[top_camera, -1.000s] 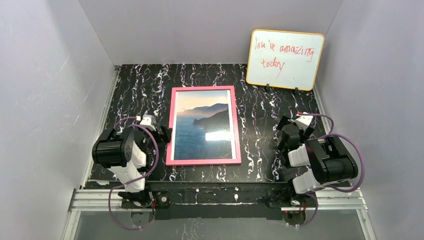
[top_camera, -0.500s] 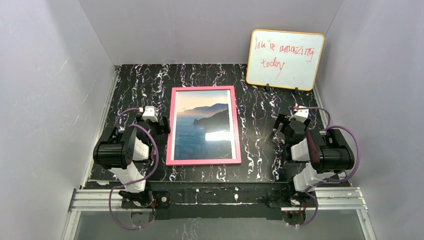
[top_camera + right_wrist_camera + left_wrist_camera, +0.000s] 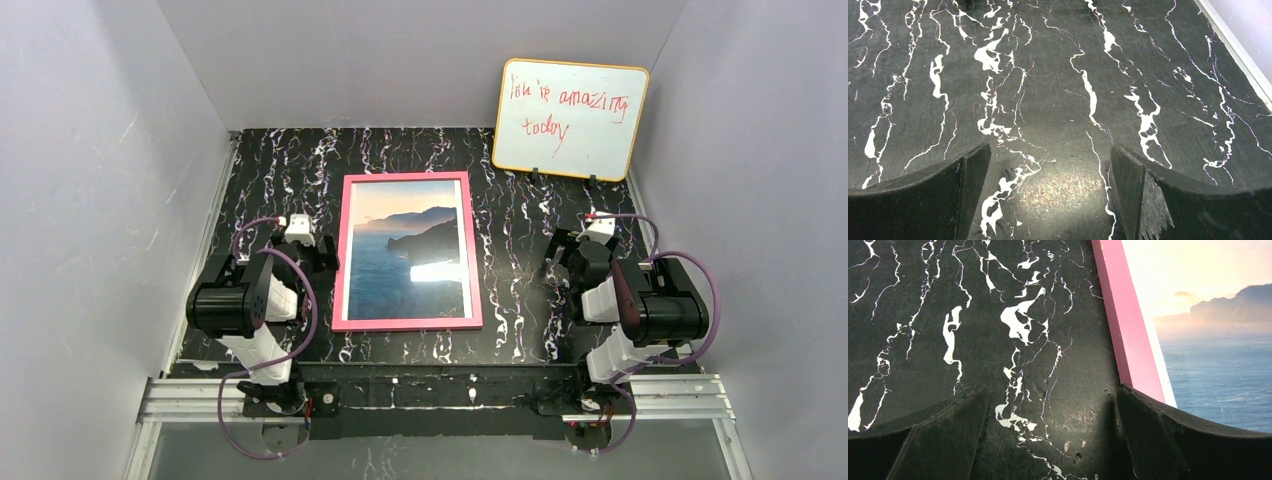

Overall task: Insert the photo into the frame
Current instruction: Reset both arms

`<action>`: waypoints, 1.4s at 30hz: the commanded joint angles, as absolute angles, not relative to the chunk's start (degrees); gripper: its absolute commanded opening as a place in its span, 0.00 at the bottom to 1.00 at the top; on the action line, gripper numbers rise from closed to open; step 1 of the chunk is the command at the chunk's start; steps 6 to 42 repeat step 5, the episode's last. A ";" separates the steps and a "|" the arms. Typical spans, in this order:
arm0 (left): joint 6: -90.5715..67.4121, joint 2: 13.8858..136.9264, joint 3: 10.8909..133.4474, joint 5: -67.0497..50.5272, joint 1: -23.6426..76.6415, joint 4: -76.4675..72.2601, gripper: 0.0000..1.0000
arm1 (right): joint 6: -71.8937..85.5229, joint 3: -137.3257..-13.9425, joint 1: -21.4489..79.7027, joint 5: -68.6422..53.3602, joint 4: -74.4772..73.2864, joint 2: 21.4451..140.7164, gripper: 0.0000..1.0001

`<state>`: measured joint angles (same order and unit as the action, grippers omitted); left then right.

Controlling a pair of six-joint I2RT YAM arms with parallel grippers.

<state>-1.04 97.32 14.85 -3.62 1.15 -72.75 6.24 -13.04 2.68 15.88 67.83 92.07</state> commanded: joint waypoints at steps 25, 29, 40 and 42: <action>1.13 95.98 14.55 -1.66 1.84 -72.16 0.98 | 6.24 -13.62 2.46 15.42 70.66 91.32 0.98; 1.13 95.98 14.55 -1.66 1.84 -72.16 0.98 | 6.24 -13.62 2.46 15.42 70.66 91.32 0.98; 1.13 95.98 14.55 -1.66 1.84 -72.16 0.98 | 6.24 -13.62 2.46 15.42 70.66 91.32 0.98; 1.13 95.98 14.55 -1.66 1.84 -72.16 0.98 | 6.24 -13.62 2.46 15.42 70.66 91.32 0.98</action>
